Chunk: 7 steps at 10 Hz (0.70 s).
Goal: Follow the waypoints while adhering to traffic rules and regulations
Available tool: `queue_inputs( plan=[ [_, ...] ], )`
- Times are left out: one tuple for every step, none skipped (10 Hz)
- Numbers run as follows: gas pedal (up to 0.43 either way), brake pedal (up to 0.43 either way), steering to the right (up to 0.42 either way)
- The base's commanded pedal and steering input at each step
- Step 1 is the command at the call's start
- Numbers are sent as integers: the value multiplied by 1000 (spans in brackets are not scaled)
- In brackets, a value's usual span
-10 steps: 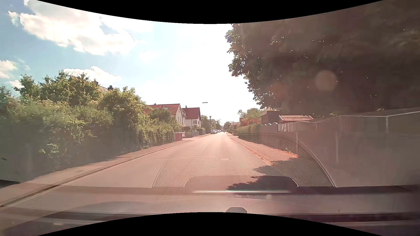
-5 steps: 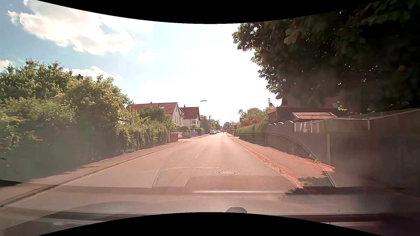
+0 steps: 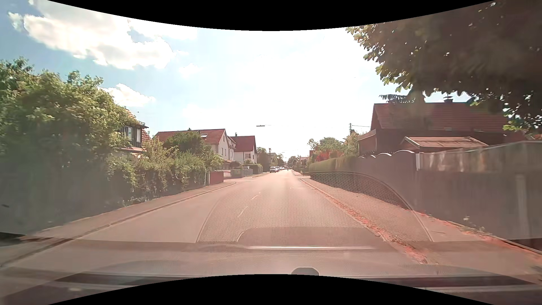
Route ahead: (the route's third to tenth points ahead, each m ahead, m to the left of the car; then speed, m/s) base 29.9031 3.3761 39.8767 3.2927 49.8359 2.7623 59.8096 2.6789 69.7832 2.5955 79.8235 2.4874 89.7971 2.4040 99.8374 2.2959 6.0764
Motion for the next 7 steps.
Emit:
queue_inputs(
  plan=[
    [98,0,1],
    [98,0,1],
    [98,0,1],
    [98,0,1],
    [98,0,1],
    [98,0,1],
    [87,0,1]
  ],
)
